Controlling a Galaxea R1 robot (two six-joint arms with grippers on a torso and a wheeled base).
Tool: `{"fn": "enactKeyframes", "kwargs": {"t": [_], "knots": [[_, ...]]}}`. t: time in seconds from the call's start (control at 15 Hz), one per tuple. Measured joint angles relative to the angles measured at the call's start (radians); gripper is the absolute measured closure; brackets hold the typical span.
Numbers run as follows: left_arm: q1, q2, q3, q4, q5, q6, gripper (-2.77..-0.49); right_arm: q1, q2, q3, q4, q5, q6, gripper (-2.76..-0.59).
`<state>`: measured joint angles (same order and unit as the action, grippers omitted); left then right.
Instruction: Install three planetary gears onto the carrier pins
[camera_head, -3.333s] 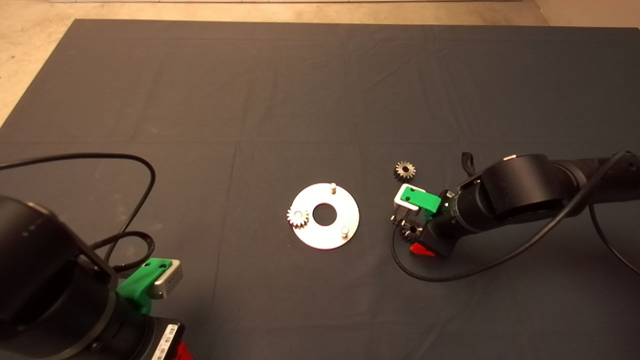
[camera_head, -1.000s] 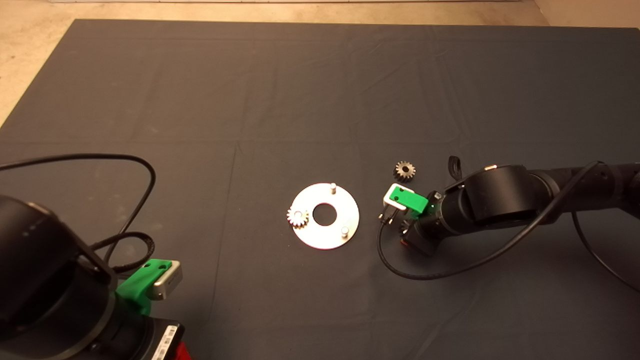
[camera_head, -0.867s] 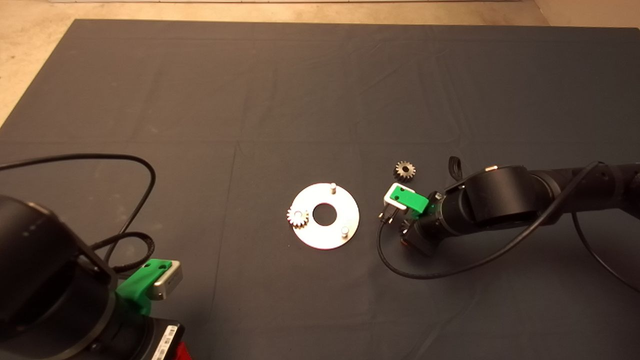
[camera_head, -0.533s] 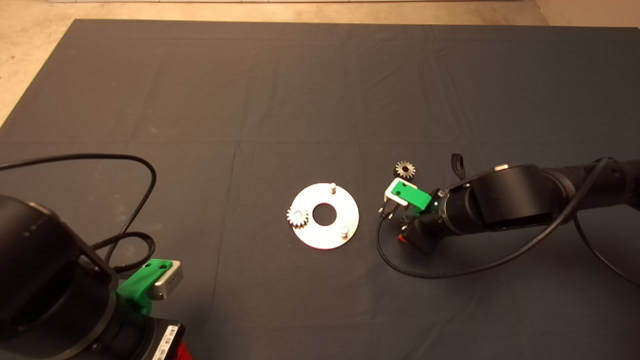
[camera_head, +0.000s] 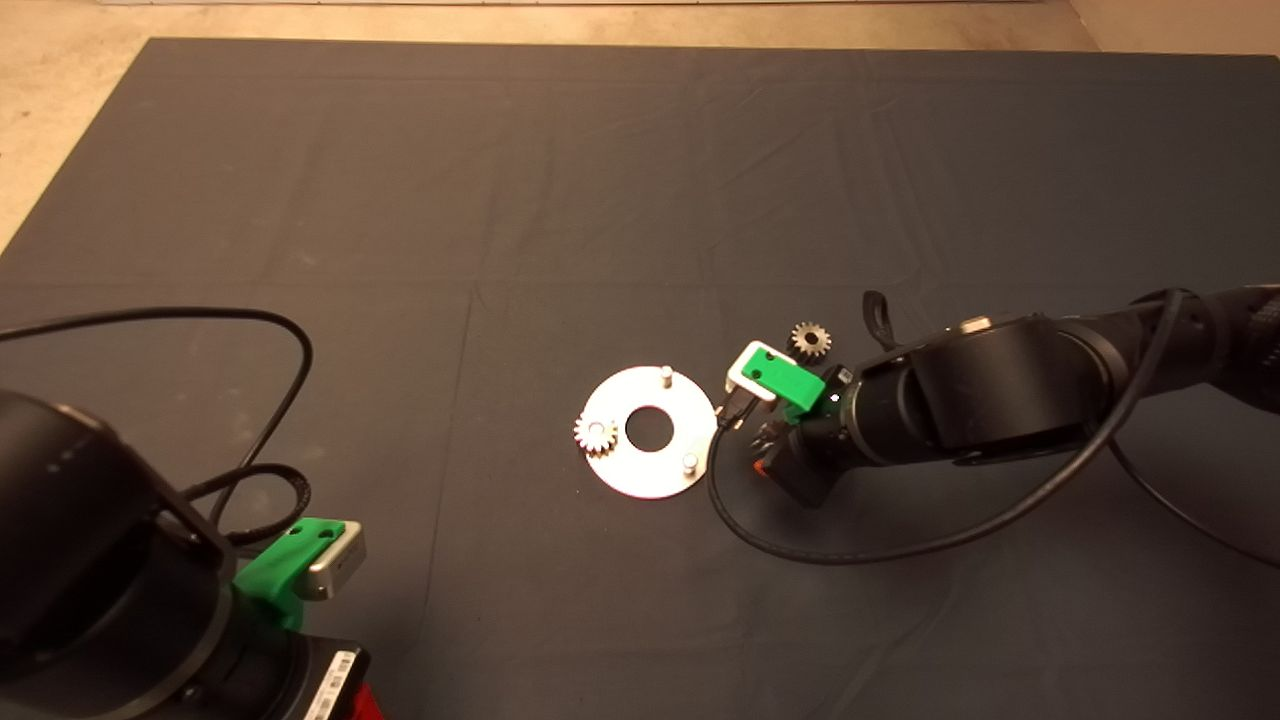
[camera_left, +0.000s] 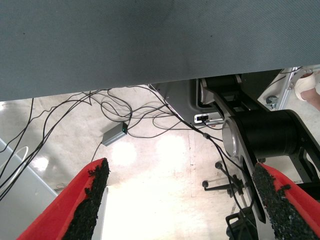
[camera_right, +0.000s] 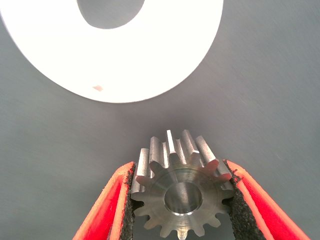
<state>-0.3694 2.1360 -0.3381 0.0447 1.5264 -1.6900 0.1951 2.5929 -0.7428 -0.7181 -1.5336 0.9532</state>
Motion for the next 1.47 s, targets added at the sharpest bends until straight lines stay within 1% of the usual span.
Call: {"fn": "enactKeyframes", "kwargs": {"t": [0.07,0.27,0.47,0.6,1.07,1.33,1.47], "knots": [[0.000,0.000,0.000,0.000,0.000,0.000,-2.04,0.000,0.014,-0.001,0.000,0.000,0.012,-1.10],[0.000,0.000,0.000,0.000,0.000,0.000,-2.04,0.000,0.044,-0.010,0.000,0.000,0.030,-1.10],[0.000,0.000,0.000,0.000,0.000,0.000,-2.04,0.003,0.074,-0.015,0.000,-0.003,0.036,-1.10],[0.000,0.000,0.000,0.000,0.000,0.000,-2.04,0.005,0.102,-0.026,0.001,-0.001,0.039,-1.10],[0.000,0.000,0.000,0.000,0.000,0.000,-2.04,0.008,0.168,-0.120,0.009,-0.001,0.039,-1.10],[0.000,0.000,0.000,0.000,0.000,0.000,-2.04,0.008,0.178,-0.140,0.013,-0.001,0.038,-1.10],[0.000,0.000,0.000,0.000,0.000,0.000,-2.04,0.008,0.180,-0.145,0.024,-0.002,0.038,-1.10]]}}
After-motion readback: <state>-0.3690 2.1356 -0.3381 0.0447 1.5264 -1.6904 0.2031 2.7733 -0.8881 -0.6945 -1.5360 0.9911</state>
